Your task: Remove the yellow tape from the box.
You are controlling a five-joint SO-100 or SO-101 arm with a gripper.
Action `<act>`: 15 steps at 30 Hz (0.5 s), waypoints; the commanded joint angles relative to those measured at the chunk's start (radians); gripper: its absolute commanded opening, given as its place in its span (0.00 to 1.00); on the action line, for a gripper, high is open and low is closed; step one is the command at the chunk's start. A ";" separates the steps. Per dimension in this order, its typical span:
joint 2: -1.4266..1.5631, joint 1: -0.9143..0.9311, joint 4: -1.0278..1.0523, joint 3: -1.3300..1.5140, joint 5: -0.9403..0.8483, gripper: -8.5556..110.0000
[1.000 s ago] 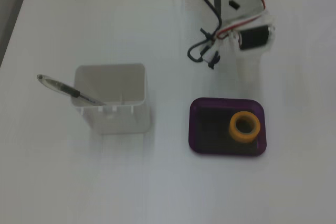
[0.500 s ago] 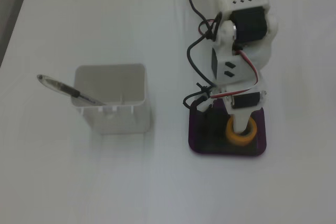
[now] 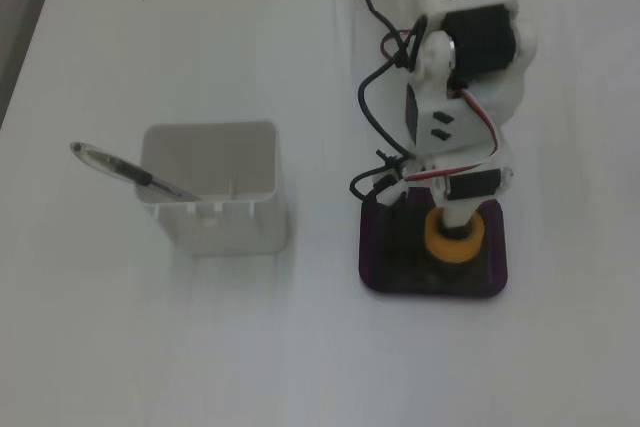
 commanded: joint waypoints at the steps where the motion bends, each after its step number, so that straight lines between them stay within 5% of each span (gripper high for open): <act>1: 0.172 -0.006 0.152 -0.149 0.015 0.07; 8: 0.377 0.003 0.314 -0.198 0.012 0.07; 15: 0.647 0.067 0.302 0.318 0.011 0.07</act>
